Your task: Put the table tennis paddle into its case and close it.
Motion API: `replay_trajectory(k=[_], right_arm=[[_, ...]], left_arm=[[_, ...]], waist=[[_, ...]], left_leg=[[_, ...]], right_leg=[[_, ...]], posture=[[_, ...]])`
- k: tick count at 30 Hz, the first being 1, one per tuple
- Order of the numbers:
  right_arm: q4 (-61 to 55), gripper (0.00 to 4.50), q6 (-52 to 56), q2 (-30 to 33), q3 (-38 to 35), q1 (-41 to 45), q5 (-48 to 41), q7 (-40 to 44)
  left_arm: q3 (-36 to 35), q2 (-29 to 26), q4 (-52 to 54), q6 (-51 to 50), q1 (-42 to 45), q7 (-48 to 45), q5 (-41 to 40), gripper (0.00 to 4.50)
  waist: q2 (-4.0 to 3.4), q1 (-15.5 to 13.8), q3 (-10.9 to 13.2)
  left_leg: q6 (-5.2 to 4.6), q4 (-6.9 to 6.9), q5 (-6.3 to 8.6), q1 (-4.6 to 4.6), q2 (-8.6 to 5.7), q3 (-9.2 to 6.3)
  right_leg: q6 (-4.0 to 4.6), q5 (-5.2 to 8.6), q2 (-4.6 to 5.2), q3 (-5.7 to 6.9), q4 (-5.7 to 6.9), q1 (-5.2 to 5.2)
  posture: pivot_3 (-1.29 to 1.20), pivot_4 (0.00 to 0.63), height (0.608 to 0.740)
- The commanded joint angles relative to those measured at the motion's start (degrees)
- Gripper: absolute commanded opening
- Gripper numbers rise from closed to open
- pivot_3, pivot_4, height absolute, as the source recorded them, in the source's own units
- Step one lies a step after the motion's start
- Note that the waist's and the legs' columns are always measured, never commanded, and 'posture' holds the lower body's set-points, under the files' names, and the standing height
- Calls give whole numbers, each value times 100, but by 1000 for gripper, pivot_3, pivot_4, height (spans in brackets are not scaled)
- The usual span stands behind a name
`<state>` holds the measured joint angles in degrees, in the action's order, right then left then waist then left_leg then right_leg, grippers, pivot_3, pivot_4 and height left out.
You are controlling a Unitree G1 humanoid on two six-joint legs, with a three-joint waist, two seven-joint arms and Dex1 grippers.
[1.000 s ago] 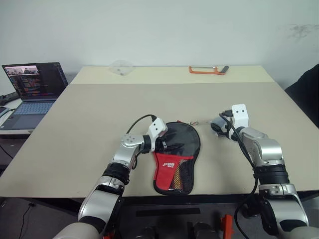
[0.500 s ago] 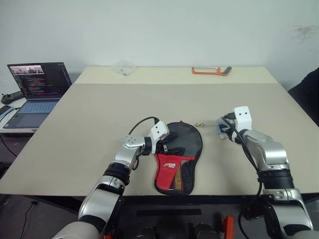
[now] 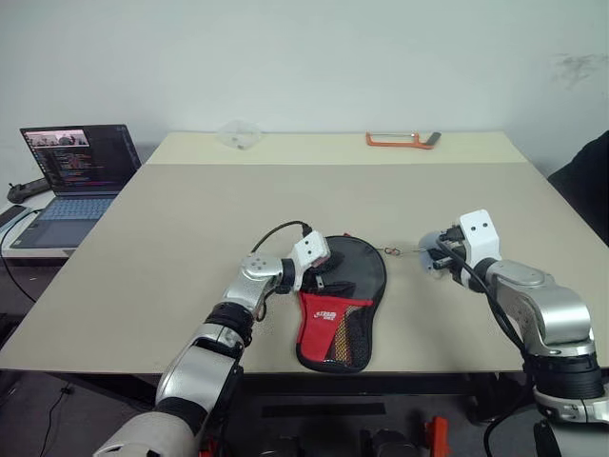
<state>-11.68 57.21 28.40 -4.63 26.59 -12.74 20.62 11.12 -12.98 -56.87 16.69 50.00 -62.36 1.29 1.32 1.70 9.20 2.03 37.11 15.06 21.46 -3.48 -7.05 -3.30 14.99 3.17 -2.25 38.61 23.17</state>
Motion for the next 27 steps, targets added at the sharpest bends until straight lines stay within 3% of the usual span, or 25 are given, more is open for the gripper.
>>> replay_trajectory(k=[1,9,16,27], right_arm=[[-317,530,84,206,18,37,-95,189],[-850,527,477,1057,-86,-503,-425,834],[-2358,526,1283,1976,-490,-1536,-1444,1761],[-3879,525,1964,2030,-680,-2587,-2701,1955]], left_arm=[[255,54,-337,218,12,-276,261,3915],[259,200,-699,301,109,-341,307,3915],[257,223,-789,259,47,-334,339,3915],[260,339,-796,192,32,-231,346,3915]], waist=[[0,0,0],[0,-22,0],[-6,-34,-12],[-3,-79,-14]], left_leg=[[0,-1,0,0,0,0],[-5,-3,3,9,-1,-4],[-15,-3,9,27,2,-22],[-21,-4,14,6,2,-45]], right_leg=[[0,0,0,0,-1,0],[-2,1,1,5,-18,-1],[-5,-1,1,27,-57,-9],[-32,13,3,51,-88,-58]], posture=[[0,150,740],[0,150,740],[0,150,740],[0,150,740]])
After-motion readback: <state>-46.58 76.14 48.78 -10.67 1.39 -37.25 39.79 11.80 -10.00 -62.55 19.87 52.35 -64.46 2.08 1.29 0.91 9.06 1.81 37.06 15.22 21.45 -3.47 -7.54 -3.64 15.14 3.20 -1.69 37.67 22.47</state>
